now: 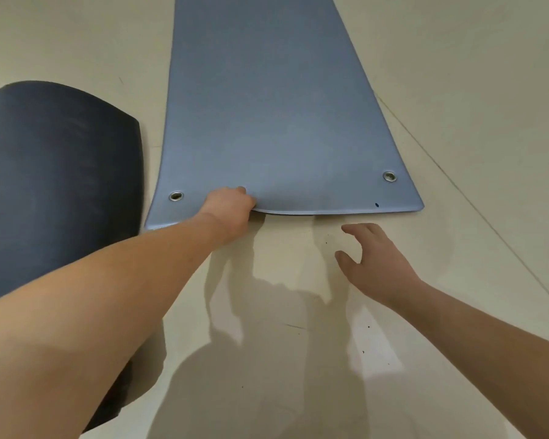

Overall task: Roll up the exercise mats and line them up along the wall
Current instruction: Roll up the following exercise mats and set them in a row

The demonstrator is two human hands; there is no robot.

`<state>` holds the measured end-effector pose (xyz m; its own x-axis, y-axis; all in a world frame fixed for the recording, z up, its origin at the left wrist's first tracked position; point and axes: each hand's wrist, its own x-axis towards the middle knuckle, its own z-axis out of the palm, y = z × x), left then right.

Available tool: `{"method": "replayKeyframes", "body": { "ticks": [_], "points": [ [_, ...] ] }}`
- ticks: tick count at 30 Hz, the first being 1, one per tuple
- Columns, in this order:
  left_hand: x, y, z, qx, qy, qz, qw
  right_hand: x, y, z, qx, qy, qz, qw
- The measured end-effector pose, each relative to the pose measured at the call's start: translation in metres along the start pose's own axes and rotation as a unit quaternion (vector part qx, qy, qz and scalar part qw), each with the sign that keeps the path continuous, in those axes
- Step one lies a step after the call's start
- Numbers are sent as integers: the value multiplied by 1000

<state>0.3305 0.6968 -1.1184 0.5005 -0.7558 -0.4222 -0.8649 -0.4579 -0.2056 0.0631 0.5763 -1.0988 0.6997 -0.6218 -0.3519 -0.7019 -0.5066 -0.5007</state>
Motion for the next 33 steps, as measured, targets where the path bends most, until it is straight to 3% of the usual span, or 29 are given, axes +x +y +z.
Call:
{"method": "replayKeyframes", "body": {
  "ticks": [4,9,13,16,18,20,22,24,27,30,33],
  "points": [
    [-33,11,-27,-46,20,42,998,-1,-17,-14,-150,35,-95,984],
    [-100,52,-36,-127,32,114,985,-14,-32,-11,-372,-44,-148,915],
    [-162,63,-30,-210,6,164,964,-44,-53,-19,-375,-107,-158,907],
    [-202,53,-23,-306,-76,176,933,-61,-72,-36,-325,-258,-142,899],
    [-216,43,-21,-355,-149,181,905,-65,-81,-41,-307,-360,-124,872],
    [-219,35,-22,-335,-196,198,900,-67,-90,-44,-289,-428,-92,851],
    [-214,26,-28,-257,-195,197,926,-64,-98,-47,-273,-446,-64,850],
    [-204,15,-37,-191,-143,176,955,-59,-106,-56,-276,-389,-62,877],
    [-180,-9,-51,-174,-62,117,976,-60,-125,-73,-335,-158,-111,922],
    [-152,-31,-58,-171,-11,59,983,-70,-139,-67,-445,5,-152,882],
    [-132,-45,-65,-158,27,19,987,-81,-141,-32,-470,4,-154,869]
  ]
}}
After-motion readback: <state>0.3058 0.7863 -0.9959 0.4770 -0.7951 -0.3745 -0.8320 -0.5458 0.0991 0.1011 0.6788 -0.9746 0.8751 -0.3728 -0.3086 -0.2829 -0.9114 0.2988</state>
